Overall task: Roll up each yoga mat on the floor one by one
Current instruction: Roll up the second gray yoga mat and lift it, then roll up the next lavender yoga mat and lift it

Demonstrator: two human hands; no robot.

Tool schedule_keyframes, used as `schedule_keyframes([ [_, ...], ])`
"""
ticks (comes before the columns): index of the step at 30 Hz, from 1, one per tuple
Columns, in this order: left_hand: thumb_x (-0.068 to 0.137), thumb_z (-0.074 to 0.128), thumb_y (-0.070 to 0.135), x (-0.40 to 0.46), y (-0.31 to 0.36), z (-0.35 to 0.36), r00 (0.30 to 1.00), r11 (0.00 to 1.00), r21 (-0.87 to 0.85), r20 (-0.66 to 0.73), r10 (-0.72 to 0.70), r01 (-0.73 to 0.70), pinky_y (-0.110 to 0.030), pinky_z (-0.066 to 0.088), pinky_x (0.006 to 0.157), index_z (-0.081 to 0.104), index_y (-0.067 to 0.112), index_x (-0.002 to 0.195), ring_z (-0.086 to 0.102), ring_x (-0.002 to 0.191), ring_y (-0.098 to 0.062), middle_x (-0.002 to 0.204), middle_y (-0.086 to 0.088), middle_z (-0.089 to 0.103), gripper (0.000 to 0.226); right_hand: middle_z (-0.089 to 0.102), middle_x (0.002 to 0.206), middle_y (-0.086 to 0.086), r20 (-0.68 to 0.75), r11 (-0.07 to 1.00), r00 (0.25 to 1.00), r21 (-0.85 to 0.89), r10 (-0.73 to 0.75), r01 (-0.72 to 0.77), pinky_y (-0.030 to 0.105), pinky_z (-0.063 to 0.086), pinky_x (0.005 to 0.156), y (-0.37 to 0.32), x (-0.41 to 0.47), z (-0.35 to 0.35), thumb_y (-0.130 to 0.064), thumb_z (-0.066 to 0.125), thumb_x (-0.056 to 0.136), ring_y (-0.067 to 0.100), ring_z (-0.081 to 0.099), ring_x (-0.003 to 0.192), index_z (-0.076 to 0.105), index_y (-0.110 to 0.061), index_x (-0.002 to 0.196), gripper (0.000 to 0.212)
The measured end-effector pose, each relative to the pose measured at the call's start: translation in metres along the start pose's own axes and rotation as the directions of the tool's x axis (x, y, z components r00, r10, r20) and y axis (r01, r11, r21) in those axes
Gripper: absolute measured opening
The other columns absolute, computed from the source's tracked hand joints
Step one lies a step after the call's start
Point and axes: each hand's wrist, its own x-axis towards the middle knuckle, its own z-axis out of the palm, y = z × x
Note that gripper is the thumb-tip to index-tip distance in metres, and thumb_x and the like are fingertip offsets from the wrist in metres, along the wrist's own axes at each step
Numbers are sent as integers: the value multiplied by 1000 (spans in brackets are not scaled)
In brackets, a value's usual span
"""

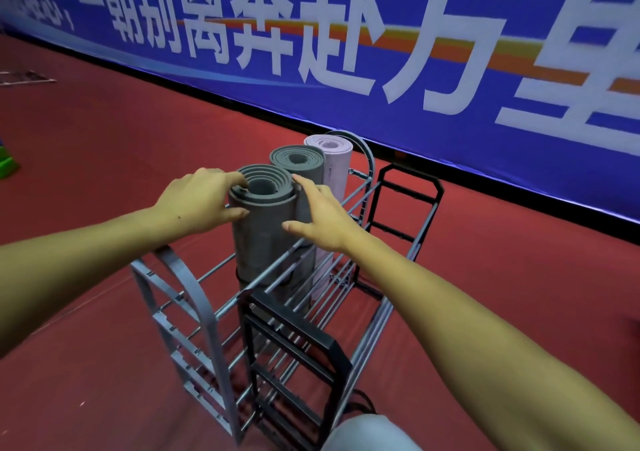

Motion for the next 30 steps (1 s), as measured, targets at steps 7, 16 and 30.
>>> schedule_keyframes([
  [7, 87, 78, 47, -9, 25, -23, 993, 988, -146, -114, 43, -60, -44, 55, 84, 68, 37, 124, 66, 115, -24, 130, 8, 69, 40, 40, 153, 17, -31, 1000, 999, 17, -11, 11, 40, 40, 111, -3, -22, -18, -46, 75, 93, 33, 49, 137, 24, -21, 162, 89],
  [16, 88, 74, 55, 5, 107, -26, 959, 905, -319, -64, 276, -282, -41, 59, 86, 70, 33, 120, 70, 99, -9, 116, 15, 74, 40, 41, 157, 9, -133, 999, 991, 45, -23, 29, 47, 43, 116, 43, -89, -71, -49, 74, 94, 22, 45, 143, 32, -23, 159, 82],
  [30, 90, 65, 55, 25, 463, 41, 682, 511, -621, -52, 729, -594, -37, 59, 80, 72, 33, 107, 71, 86, 1, 99, 19, 74, 29, 62, 124, -9, -440, 965, 875, -59, 203, -254, 32, 57, 89, 202, -384, -223, -31, 72, 98, 6, 66, 106, 61, -26, 133, 37],
])
